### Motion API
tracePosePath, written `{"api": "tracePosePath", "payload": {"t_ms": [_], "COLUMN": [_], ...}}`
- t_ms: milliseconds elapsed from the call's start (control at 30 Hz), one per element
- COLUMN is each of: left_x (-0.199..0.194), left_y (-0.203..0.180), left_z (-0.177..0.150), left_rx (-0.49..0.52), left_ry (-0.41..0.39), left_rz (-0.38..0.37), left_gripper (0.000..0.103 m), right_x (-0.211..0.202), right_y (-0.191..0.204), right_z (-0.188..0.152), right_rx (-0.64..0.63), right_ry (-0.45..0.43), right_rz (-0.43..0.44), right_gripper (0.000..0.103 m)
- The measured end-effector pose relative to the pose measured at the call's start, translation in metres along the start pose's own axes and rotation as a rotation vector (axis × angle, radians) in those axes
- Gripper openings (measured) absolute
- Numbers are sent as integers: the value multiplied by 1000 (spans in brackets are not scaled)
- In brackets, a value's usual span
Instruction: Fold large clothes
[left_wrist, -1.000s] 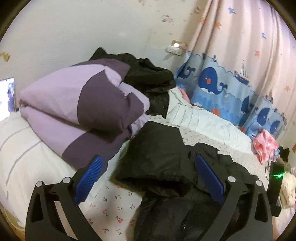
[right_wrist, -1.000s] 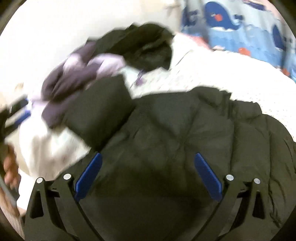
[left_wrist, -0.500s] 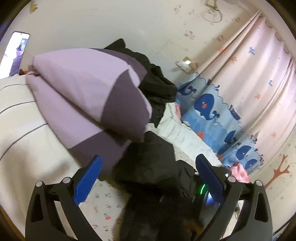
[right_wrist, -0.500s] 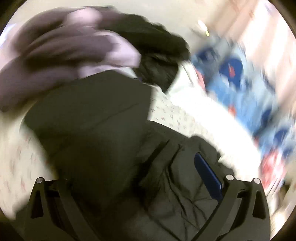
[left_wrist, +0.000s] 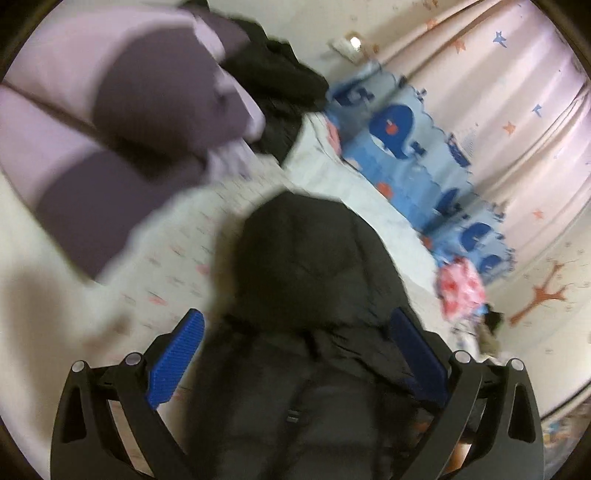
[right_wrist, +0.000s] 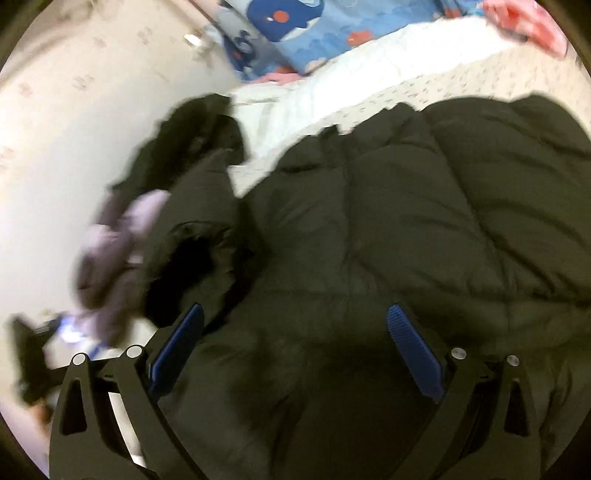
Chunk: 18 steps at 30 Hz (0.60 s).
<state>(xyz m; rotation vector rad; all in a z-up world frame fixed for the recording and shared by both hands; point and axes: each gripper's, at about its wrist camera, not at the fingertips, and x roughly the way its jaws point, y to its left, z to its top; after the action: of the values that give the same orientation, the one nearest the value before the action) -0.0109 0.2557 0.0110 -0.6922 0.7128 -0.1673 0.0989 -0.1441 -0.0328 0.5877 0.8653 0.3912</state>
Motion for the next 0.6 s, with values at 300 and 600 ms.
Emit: {"api": "tracePosePath", "payload": {"t_ms": [300,600], "left_x": [72,179], "left_y": [-154,-145], "left_z": [-119,-102], "left_rx": [924,886], "left_ry": [50,116], "left_rz": [219,594], "left_gripper": [97,96], "right_x": [-35,-48], "right_y": [-41,-69], "right_z": [-4,17], "right_rx": [173,366], "right_ry": [-17,-54], "right_rz": [210,364], "right_gripper": [96,96]}}
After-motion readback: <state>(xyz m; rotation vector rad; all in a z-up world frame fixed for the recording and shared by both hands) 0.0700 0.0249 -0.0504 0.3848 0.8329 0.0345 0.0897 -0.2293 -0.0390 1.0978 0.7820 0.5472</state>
